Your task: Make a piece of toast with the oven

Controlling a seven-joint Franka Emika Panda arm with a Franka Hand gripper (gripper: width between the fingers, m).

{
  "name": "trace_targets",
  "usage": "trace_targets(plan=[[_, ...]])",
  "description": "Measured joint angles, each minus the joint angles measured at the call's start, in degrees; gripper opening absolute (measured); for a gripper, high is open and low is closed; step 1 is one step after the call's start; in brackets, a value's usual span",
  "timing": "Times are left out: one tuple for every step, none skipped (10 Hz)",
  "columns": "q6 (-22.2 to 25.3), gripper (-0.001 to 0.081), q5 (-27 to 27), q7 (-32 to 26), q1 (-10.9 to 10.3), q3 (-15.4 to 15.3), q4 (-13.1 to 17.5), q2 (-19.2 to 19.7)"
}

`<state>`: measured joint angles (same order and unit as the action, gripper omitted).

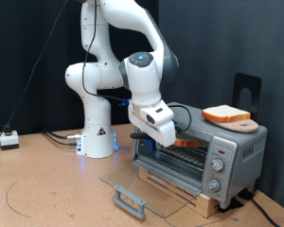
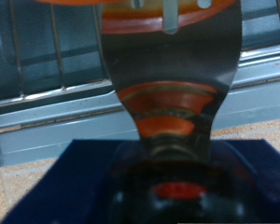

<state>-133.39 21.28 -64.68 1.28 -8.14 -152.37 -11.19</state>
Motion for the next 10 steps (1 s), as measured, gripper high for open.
trace_targets(plan=[[-0.5,0.0398,-0.1,0.6,0.0,-0.2,0.0,0.3],[-1.0,0.0398,-1.6,1.3,0.4,-0.2,-0.1,0.7],[-1.8,0.0398,-4.1,1.4,1.2,0.0,-0.2,1.0],[-2.0,0.0398,-6.9,1.4,2.6,0.5,-0.3,1.1],[-1.8,0.0398,-9.5,1.1,4.1,1.3,-0.3,1.2],[-1.4,0.0398,-11.4,0.5,5.5,2.2,-0.2,1.4],[-0.7,0.0398,-12.3,-0.9,6.8,3.3,0.0,1.6],[0.5,0.0398,-12.4,-2.6,7.9,4.7,0.4,2.0],[2.5,0.0398,-11.4,-4.3,8.6,6.0,1.0,2.3],[5.3,0.0398,-9.0,-6.0,9.0,7.3,2.0,2.4]])
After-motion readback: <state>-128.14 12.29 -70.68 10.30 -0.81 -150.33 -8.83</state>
